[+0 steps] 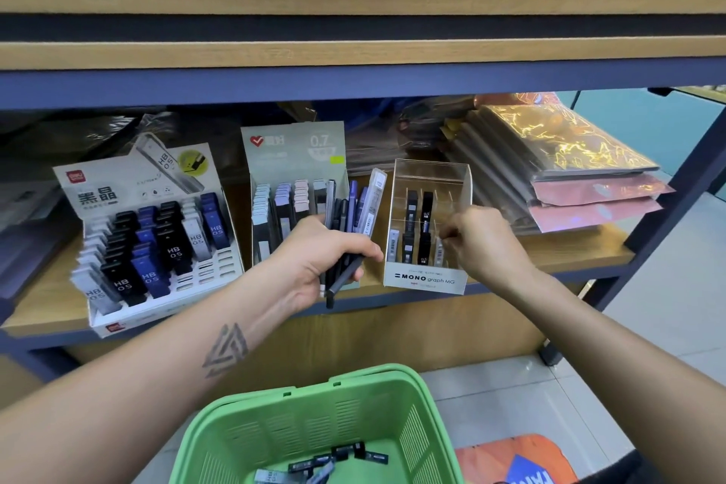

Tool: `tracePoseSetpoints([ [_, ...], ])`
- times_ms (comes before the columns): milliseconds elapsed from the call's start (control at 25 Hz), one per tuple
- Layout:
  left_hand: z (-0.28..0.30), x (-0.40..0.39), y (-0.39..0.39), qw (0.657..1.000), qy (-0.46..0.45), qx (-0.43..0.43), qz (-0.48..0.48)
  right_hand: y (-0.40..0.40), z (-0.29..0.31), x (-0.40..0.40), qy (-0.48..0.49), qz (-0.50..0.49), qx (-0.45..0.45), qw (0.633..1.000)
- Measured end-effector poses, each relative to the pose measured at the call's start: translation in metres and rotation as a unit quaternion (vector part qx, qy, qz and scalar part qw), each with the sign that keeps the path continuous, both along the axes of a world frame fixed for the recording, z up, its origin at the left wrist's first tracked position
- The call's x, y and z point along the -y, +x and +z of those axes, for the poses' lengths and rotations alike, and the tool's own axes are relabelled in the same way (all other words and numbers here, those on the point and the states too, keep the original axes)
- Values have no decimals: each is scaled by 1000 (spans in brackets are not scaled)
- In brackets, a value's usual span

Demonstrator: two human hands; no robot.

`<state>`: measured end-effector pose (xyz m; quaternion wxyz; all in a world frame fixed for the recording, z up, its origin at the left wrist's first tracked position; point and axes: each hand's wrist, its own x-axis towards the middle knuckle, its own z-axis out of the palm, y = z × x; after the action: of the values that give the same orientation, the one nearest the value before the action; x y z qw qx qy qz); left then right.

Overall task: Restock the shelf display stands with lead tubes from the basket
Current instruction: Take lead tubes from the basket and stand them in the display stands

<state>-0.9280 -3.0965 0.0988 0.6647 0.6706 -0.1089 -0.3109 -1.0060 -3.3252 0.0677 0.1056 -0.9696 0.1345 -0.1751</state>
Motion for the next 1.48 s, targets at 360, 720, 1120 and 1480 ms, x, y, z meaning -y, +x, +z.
tracePoseSetpoints([
  [360,5,-7,-2,999,-24,-28,-34,-4,53,-51,389,87,95,912],
  [720,13,-30,-4,998,-17,-26,-61,19,60,-72,565,119,100,810],
  [1120,37,-90,15,999,-26,-35,18,41,66,-99,627,162,94,756],
  [1480,50,-177,50,988,23,-21,153,76,68,-175,446,275,-18,851],
])
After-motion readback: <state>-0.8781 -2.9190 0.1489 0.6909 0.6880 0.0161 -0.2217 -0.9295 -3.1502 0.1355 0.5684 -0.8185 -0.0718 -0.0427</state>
